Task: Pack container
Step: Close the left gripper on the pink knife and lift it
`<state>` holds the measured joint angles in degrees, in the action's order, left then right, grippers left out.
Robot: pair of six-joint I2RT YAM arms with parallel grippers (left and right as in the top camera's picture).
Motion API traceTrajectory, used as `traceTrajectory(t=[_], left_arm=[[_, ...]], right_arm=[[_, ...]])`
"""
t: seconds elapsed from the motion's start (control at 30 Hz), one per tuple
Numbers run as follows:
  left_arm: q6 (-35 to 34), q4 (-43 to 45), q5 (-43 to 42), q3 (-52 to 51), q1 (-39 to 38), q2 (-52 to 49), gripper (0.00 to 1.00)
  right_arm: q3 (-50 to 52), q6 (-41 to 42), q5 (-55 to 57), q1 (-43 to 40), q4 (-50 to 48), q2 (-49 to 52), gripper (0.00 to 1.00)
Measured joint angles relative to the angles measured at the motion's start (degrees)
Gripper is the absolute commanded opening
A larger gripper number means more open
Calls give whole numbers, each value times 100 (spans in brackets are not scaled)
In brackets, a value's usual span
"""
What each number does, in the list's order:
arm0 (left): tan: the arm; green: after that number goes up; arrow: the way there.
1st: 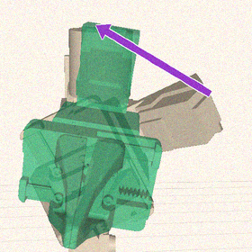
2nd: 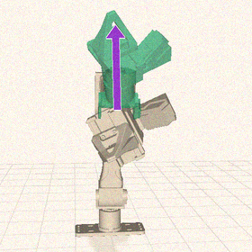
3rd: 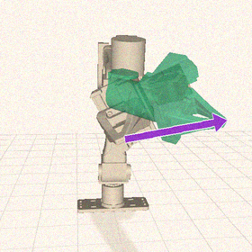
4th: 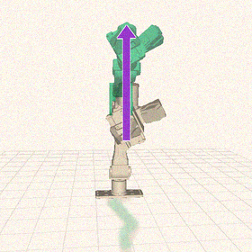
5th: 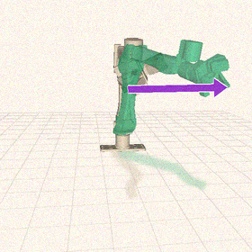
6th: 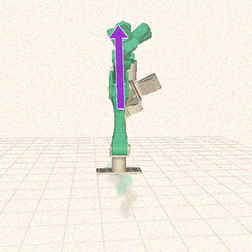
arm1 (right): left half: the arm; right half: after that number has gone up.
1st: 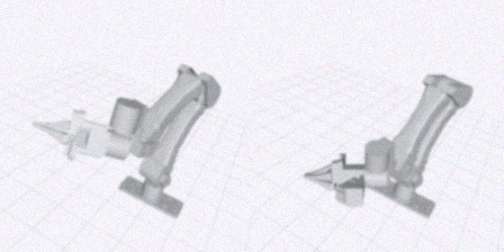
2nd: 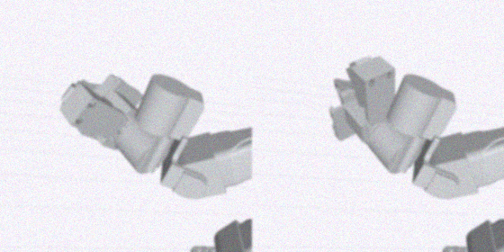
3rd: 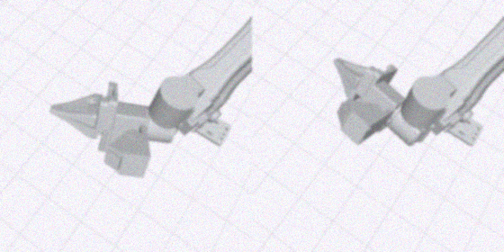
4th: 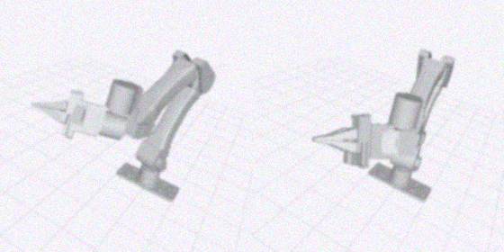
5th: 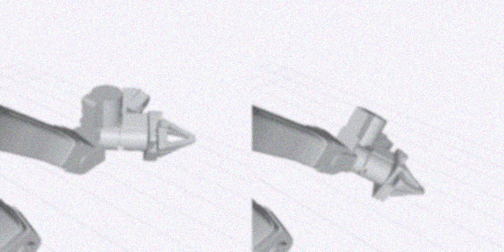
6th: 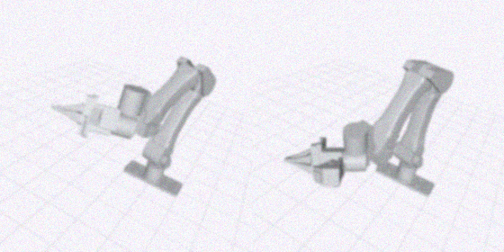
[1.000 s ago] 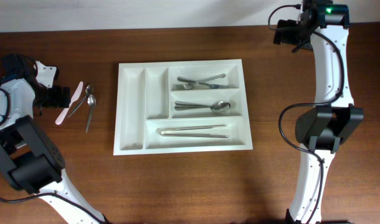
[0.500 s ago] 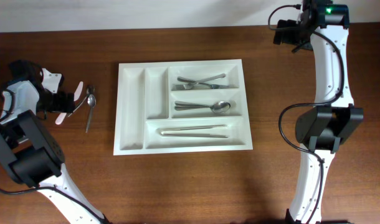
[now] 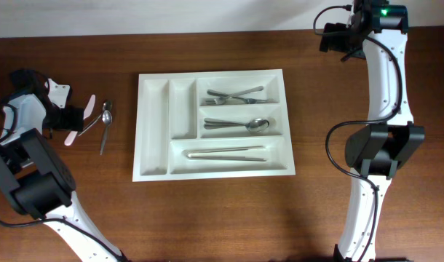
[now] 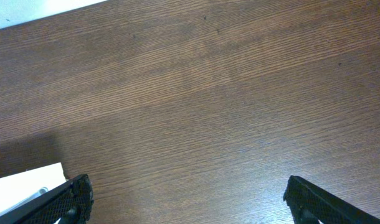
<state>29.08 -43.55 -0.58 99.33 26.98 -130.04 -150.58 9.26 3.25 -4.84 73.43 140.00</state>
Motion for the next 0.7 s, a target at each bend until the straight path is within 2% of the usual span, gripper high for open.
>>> traceTrajectory(t=[0.03,0.33,0.57,0.63,0.7], left_arm=[[2,-66,-2,0,4,0,84],[-2,-730,-7,-2,15,17,69],[-42,-841,-33,-55,15,39,42],[-37,-855,-48,-61,15,39,38],[-44,-852,-50,-66,15,44,31]], right_arm=[[0,2,0,0,0,0,99],[0,0,0,0,0,0,99],[0,-2,0,0,0,0,99],[0,2,0,0,0,0,99],[0,2,0,0,0,0,99]])
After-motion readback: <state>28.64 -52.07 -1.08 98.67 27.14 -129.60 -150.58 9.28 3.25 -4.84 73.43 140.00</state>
